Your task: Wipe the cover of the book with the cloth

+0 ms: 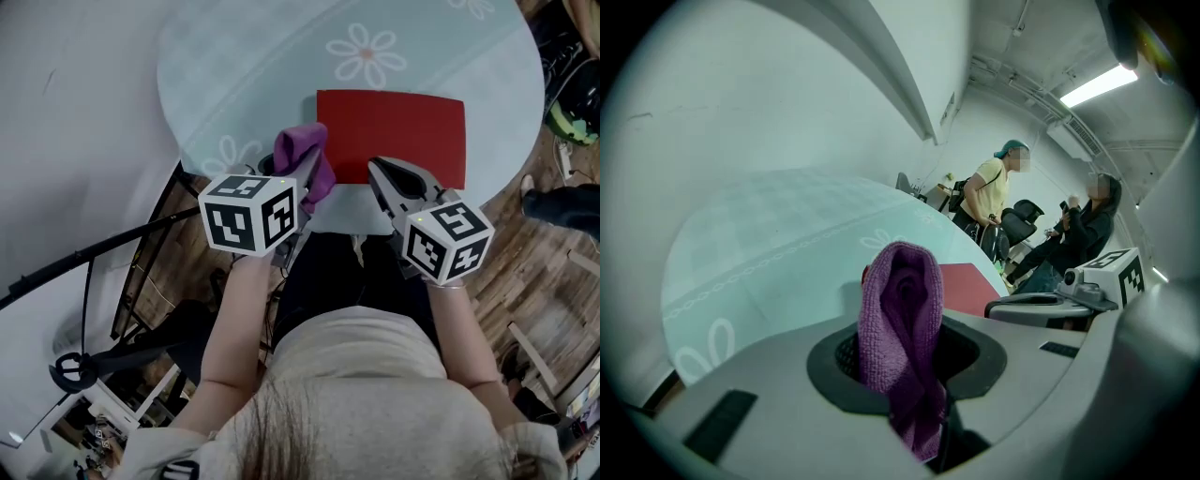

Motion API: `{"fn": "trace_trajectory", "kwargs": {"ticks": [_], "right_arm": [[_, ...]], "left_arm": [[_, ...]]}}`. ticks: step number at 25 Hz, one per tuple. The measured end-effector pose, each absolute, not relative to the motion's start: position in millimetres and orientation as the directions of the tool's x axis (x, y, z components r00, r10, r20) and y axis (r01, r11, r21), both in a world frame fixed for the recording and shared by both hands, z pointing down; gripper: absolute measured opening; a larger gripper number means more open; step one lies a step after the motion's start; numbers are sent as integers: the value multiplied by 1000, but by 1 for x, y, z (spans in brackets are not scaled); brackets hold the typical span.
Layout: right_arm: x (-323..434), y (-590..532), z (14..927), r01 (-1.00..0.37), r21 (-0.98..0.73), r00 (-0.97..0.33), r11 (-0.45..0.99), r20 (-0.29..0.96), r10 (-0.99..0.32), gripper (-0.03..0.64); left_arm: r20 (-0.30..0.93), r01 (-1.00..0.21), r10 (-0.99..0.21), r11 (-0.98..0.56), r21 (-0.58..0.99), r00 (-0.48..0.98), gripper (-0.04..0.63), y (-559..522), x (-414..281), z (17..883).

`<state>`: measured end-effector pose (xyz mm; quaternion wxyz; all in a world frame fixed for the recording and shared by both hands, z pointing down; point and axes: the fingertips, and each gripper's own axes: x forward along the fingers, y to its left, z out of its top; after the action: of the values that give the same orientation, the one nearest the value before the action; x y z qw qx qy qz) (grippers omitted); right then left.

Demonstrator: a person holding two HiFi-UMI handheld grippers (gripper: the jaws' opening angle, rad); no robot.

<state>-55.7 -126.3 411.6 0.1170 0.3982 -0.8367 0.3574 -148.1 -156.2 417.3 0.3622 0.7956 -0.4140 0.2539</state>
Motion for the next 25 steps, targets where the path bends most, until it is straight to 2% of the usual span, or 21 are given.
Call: {"fn": "trace_trajectory", "kwargs": {"ticks": [25], "right_arm": [[-47, -120, 437, -764, -529, -638, 370, 532, -557, 23]], "left_arm": [[773, -857, -395, -366, 363, 496, 110, -150, -135, 451]]}}
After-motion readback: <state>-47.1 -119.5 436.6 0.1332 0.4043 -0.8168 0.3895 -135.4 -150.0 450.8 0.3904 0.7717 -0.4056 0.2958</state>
